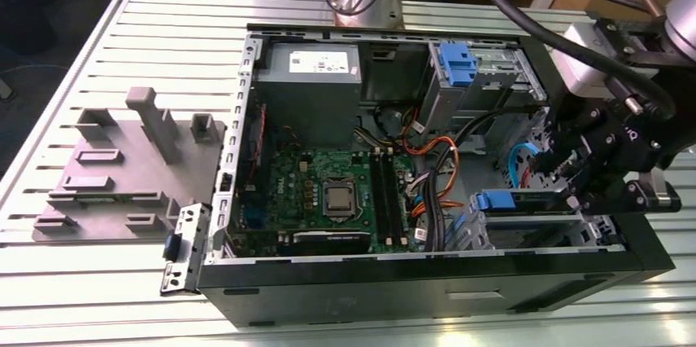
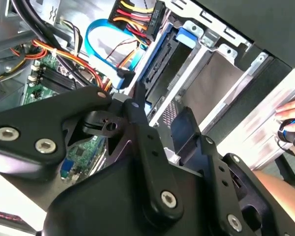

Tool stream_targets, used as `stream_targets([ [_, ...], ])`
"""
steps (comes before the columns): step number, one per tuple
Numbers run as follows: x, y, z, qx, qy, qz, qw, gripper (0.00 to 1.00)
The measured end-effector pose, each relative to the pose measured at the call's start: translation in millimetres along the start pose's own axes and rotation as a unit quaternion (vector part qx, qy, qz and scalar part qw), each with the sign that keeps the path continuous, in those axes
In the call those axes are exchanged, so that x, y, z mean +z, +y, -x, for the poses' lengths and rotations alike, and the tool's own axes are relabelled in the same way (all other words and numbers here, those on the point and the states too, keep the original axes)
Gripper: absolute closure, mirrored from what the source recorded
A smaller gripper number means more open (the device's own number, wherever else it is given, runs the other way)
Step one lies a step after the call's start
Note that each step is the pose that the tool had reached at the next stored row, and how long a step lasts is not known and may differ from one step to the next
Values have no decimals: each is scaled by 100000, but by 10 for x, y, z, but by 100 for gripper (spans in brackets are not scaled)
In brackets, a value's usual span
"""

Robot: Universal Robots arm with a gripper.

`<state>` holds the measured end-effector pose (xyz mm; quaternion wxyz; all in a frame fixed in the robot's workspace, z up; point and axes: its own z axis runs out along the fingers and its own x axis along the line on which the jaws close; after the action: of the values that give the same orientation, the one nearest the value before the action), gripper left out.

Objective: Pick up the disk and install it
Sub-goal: 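Insert the disk into the insertion slot, then insert the first disk wire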

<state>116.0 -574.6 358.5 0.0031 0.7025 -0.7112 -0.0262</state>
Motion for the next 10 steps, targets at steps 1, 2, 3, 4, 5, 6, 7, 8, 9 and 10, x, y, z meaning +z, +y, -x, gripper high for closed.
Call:
stream_targets([
  [1,12,4,1,-48,1,-166,100000,52],
  [2,24,9,1,-116,6,-338,99999,52],
  [3,37,16,1,-195,10,-520,99998,52],
  [4,49,23,1,-280,6,-710,99997,52],
  [5,55,27,1,-347,-2,-822,99996,52],
  [6,55,29,1,-371,4,-837,99996,52],
  [7,55,29,1,-372,9,-840,99996,52],
  [8,55,30,1,-377,6,-841,99996,52],
  [9,55,31,1,-387,7,-841,99996,52],
  [10,55,31,1,-387,4,-842,99996,52],
])
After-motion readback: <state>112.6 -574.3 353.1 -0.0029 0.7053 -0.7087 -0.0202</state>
